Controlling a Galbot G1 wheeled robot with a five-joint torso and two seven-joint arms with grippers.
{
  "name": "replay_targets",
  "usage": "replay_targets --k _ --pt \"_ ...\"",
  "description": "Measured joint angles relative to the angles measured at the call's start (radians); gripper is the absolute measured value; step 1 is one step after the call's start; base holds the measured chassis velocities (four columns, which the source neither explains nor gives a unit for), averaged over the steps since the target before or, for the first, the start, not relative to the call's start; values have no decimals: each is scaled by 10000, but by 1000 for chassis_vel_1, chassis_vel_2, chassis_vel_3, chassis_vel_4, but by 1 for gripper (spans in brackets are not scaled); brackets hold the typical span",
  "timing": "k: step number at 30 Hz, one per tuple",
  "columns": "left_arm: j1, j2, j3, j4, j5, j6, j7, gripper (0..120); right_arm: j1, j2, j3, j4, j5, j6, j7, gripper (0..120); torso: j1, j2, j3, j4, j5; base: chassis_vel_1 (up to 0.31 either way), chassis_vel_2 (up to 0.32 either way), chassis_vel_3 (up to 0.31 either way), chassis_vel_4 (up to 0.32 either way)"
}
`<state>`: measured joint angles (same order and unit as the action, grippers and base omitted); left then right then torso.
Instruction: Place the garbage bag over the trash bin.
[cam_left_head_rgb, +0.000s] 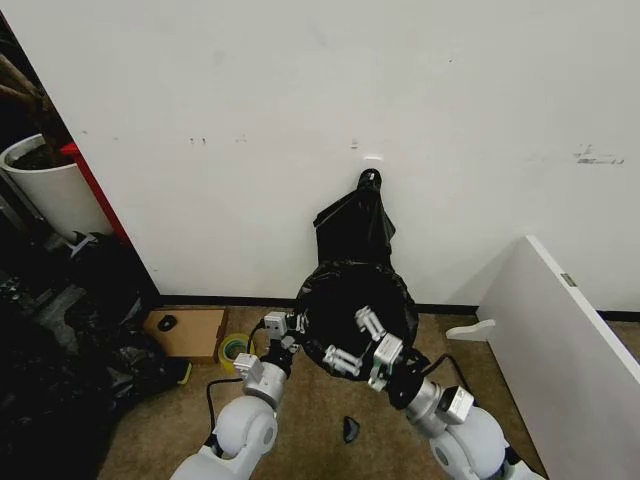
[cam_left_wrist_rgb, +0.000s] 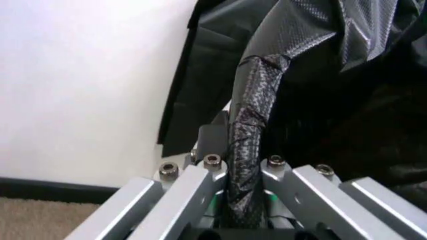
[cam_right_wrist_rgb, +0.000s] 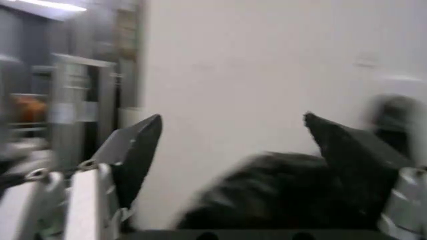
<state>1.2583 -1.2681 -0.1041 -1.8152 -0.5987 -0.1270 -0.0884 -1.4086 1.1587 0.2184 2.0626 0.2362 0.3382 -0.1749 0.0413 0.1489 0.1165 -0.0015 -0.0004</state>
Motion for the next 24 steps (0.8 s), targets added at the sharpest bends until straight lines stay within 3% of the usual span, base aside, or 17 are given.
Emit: replay_targets --k 2,4,6,7,17,24 --pt "79 29 -3 -37 -154 27 -5 1 35 82 16 2 -421 -526 1580 91 0 0 0 2 1 0 0 0 0" --pt "100 36 -4 -53 -209 39 -17 1 60 94 17 1 -510 -686 1931 94 0 0 0 3 1 0 0 0 0" --pt "193 57 -6 -168 -469 103 -116 1 201 78 39 -28 -709 -1721 3878 100 0 0 1 4 1 0 0 0 0" --pt "193 54 -12 -192 -505 105 -141 1 197 67 67 -44 -675 -1898 4184 100 0 0 0 3 1 0 0 0 0" --pt "52 98 -106 -326 -949 154 -236 1 88 55 140 -180 -139 -1621 3813 100 0 0 1 3 1 0 0 0 0" --pt "119 126 -112 -443 -1063 171 -279 1 153 34 253 -385 909 -856 2393 100 0 0 1 4 0 0 0 0 0"
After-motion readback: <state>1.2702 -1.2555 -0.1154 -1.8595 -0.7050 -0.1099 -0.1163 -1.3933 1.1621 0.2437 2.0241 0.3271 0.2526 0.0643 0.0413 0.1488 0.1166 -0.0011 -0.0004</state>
